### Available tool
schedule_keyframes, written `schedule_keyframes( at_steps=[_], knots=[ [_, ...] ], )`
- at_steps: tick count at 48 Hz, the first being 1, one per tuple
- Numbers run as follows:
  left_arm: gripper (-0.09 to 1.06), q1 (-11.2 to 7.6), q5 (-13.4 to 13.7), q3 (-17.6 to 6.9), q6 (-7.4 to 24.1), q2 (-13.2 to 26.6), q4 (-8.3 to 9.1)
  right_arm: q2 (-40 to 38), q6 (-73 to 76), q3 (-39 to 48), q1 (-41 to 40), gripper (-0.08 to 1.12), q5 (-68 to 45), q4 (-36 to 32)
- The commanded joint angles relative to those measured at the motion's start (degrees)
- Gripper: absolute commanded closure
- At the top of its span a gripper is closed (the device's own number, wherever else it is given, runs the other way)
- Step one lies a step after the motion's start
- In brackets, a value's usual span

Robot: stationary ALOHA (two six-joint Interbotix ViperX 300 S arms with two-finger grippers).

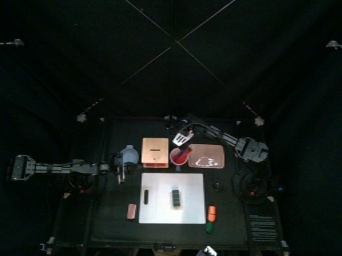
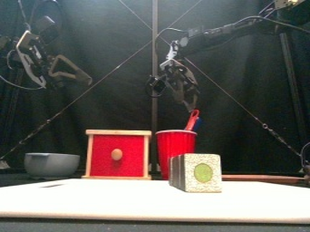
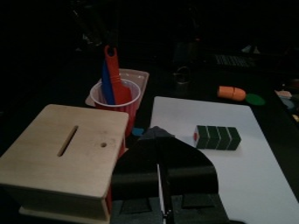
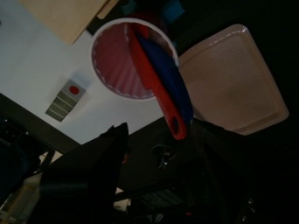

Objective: Place sushi on board then cut the sushi with the knife then place the pieces on the plate
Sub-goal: Pick knife at handle with right hand

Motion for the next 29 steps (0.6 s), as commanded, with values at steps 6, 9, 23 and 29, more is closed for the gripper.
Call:
schedule_keyframes(
  at_steps=[6,9,23,29],
  knots=[
    [0.98,0.18,-0.3,-0.6,0.0,0.1,-0.09,-1.8,0.1,1.5,-0.1,0.13,0.4,0.3],
    [0.98,0.18,-0.4,-0.6,0.0,0.1,-0.09,-1.9,0.2,1.8,0.2,0.13,0.4,0.4],
    [0.98,0.18,-0.3,-0.4,-0.1,0.1,-0.09,-2.1,0.4,2.4,0.7,0.13,0.4,0.4],
    [0.98,0.26,-0.3,-0.4,0.0,0.1,-0.09,-2.1,0.5,2.3,1.2,0.13,0.4,0.5]
  ],
)
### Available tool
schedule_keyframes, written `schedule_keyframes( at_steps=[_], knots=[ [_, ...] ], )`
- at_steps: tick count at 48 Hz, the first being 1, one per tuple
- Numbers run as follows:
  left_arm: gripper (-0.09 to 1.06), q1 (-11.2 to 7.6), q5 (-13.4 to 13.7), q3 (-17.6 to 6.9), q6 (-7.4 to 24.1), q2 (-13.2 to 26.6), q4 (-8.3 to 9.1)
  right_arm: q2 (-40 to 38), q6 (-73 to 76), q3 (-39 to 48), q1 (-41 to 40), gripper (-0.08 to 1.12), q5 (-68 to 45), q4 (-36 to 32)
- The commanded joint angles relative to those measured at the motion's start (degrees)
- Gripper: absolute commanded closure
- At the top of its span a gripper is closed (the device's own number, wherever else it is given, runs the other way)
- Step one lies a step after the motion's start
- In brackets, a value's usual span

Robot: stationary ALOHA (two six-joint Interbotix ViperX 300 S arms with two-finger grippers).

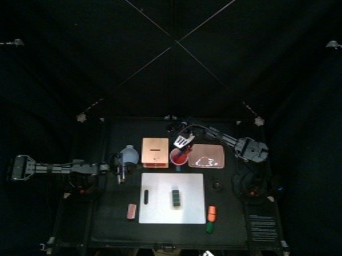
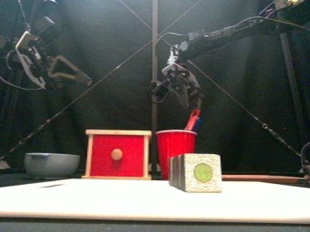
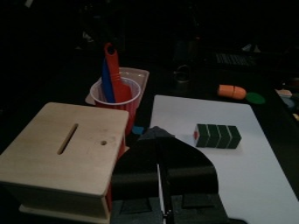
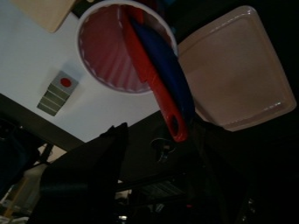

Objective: Place sushi on board then cut the sushi with the knife then place the pieces on the plate
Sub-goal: Pick knife at handle with right hand

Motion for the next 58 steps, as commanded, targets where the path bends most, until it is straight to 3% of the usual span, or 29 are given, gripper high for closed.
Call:
schedule_keyframes(
  at_steps=[1,58],
  knots=[
    [0.98,0.18,-0.3,-0.7,0.0,0.1,-0.09,-2.1,0.1,-0.8,0.5,0.13,0.1,0.4],
    [0.98,-0.26,-0.3,-0.3,-0.1,0.1,-0.44,0.4,-0.5,-0.4,1.8,0.15,0.0,0.4]
  ],
)
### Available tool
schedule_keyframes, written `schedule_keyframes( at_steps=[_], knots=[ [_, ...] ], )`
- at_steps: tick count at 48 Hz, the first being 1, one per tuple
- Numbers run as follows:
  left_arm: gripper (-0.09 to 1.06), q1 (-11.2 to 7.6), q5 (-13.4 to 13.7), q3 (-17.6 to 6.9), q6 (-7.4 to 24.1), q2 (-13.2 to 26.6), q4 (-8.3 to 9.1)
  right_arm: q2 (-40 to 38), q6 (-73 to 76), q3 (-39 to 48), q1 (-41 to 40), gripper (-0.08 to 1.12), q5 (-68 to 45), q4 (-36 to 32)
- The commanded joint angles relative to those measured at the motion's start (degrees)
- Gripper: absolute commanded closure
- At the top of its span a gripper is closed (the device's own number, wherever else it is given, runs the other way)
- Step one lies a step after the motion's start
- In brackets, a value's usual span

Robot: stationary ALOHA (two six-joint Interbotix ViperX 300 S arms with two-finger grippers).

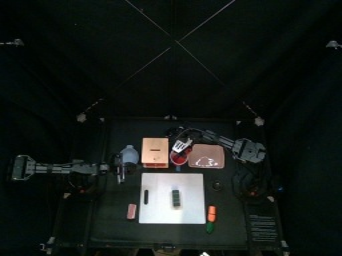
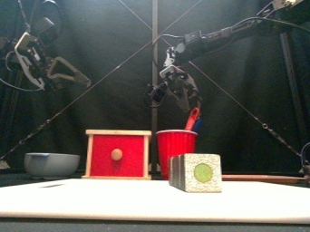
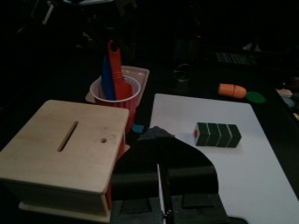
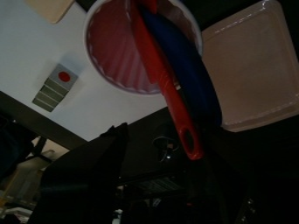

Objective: Place sushi on board then cut the sushi with the knife then place the pieces on the plate
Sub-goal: Pick knife at handle with right hand

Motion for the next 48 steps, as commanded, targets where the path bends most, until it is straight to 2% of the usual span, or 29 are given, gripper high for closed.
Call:
schedule_keyframes(
  at_steps=[1,25,43,48],
  knots=[
    [0.98,-0.09,-0.2,-0.6,0.0,0.1,0.0,-1.2,-0.2,-1.3,0.0,0.15,0.0,0.2],
    [0.98,-0.09,-0.3,-0.6,0.0,0.1,-0.09,-0.6,-0.3,-1.3,0.2,0.33,-0.2,0.2],
    [0.98,-0.09,-0.2,-0.6,0.0,0.1,-0.09,-0.4,-0.4,-1.3,0.3,0.6,-0.2,0.3],
    [0.98,-0.09,-0.2,-0.6,0.0,0.1,-0.09,-0.7,-0.4,-1.4,0.3,0.64,-0.2,0.3]
  ],
)
